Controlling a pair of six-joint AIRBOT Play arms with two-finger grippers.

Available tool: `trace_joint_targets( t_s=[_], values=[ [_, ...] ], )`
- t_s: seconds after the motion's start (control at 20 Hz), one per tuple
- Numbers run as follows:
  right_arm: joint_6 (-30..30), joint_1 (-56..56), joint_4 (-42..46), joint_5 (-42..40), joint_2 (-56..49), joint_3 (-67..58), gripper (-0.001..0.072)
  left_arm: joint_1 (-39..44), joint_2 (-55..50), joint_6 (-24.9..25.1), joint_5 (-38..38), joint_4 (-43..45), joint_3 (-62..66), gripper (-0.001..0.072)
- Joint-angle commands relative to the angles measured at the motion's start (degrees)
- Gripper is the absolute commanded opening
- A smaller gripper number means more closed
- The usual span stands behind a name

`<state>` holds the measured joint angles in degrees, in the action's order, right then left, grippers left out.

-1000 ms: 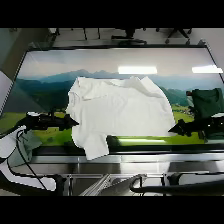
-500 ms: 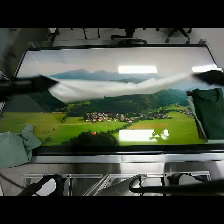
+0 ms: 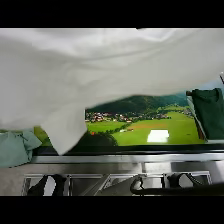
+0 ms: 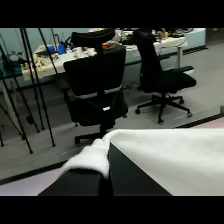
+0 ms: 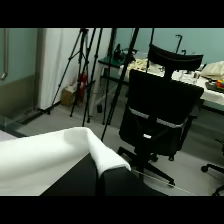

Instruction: Fold the shirts.

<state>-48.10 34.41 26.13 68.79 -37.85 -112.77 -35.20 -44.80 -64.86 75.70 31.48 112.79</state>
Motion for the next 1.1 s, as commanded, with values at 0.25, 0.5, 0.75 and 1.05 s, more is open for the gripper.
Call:
trace_joint_targets(
  t_s=[0.25, 0.5, 0.75, 1.05],
  values=[
    [2.73, -4.35, -9.66, 13.18, -15.28, 16.70, 0.0017, 13.09, -15.41, 1.73, 3.52, -2.34, -22.29, 0.0017],
    [9.92, -14.03, -9.27, 8.24, -33.03, 33.40, 0.0016, 23.89, -37.24, 4.87, -8.57, 2.54, -32.68, 0.0018],
    [10.49, -14.08, -14.19, -3.08, -51.23, 33.31, 0.0016, 22.62, -59.98, 5.60, -12.63, 2.91, -23.76, 0.0017],
    [10.36, -13.68, -13.20, -5.35, -55.60, 28.94, 0.0016, 18.38, -72.37, 0.70, -7.69, 3.54, -7.04, 0.0018]
  ],
)
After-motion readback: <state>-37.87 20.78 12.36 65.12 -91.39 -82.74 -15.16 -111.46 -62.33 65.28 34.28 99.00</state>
